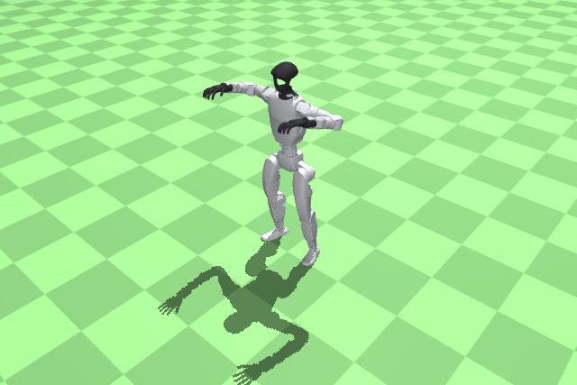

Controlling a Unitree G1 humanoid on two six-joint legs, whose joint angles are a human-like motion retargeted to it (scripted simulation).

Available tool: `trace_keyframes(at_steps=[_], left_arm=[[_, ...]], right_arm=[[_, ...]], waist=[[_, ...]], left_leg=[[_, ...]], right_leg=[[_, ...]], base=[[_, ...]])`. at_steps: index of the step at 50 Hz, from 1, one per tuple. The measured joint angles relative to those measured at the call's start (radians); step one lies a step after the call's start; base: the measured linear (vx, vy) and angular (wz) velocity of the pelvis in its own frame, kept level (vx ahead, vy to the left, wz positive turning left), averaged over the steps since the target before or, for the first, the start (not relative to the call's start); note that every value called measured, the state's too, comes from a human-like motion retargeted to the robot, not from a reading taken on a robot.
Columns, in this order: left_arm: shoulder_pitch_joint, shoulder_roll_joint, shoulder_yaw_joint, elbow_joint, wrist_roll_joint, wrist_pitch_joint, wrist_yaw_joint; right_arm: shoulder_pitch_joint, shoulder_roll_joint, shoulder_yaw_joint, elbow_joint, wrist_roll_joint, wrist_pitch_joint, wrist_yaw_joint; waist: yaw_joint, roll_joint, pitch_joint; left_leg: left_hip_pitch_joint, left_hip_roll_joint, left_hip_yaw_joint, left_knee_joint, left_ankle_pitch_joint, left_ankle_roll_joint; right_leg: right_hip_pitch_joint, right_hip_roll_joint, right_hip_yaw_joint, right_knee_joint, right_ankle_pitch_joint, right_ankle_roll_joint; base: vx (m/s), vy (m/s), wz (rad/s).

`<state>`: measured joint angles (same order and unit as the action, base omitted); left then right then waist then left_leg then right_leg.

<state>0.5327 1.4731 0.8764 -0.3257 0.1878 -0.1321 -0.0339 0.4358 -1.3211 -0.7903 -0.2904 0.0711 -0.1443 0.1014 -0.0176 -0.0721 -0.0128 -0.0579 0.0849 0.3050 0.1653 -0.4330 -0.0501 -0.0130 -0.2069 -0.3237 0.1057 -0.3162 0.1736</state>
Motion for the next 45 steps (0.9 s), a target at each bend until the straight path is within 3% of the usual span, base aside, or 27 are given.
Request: trace_keyframes(at_steps=[15, 23, 32, 36, 40, 42, 45], left_arm=[[-0.056, -0.052, -0.06, -0.02, 0.003, -0.01, 0.022], [-0.05, -0.072, -0.067, -0.021, 0.035, -0.038, 0.121], [-0.028, -0.089, -0.116, -0.073, 0.028, -0.053, 0.229], [-0.104, -0.169, -0.247, -0.107, -0.075, -0.071, 0.268], [-0.302, -0.344, -0.511, -0.062, -0.234, -0.083, 0.335], [-0.416, -0.437, -0.616, -0.033, -0.262, -0.063, 0.398], [-0.614, -0.604, -0.733, -0.065, -0.281, -0.048, 0.462]], right_arm=[[-0.091, 0.045, 0.107, -0.059, 0.013, -0.018, -0.011], [-0.124, 0.086, 0.142, -0.084, -0.071, -0.094, -0.18], [-0.147, 0.138, 0.17, -0.138, -0.115, -0.123, -0.348], [-0.247, 0.209, 0.274, -0.183, -0.085, -0.142, -0.421], [-0.491, 0.322, 0.554, -0.192, 0.026, -0.169, -0.54], [-0.557, 0.391, 0.685, -0.171, 0.102, -0.17, -0.571], [-0.517, 0.486, 0.776, -0.154, 0.201, -0.165, -0.537]], waist=[[0.02, -0.02, 0.056], [0.044, -0.041, 0.113], [0.089, -0.077, 0.256], [0.085, -0.088, 0.349], [0.105, -0.088, 0.462], [0.107, -0.09, 0.484], [0.08, -0.081, 0.468]], left_leg=[[-0.009, -0.005, 0.004, 0.017, -0.009, 0.005], [-0.034, -0.012, 0.008, 0.012, -0.012, 0.005], [-0.082, -0.022, 0.012, 0.031, -0.01, 0.002], [-0.1, -0.017, 0.013, 0.035, -0.018, 0.017], [-0.089, 0.036, 0.062, 0.126, -0.064, 0.059], [-0.09, 0.074, 0.088, 0.209, -0.099, 0.073], [-0.096, 0.111, 0.099, 0.283, -0.134, 0.071]], right_leg=[[-0.013, -0.01, 0.009, 0.018, -0.012, 0.002], [-0.04, -0.016, 0.012, 0.009, 0.002, 0.016], [-0.08, -0.028, 0.019, 0.005, 0.023, 0.021], [-0.113, -0.027, 0.034, 0.031, 0.03, 0.028], [-0.186, -0.011, 0.108, 0.213, -0.03, -0.012], [-0.235, -0.016, 0.115, 0.365, -0.091, -0.045], [-0.284, -0.051, 0.07, 0.545, -0.168, -0.08]], base=[[0.0, 0.0, 0.0], [0.0, 0.0, 0.0], [-0.04, 0.06, -0.02], [-0.06, 0.07, -0.06], [-0.01, 0.06, -0.86], [0.1, 0.06, -0.9], [0.21, 0.04, -0.29]])
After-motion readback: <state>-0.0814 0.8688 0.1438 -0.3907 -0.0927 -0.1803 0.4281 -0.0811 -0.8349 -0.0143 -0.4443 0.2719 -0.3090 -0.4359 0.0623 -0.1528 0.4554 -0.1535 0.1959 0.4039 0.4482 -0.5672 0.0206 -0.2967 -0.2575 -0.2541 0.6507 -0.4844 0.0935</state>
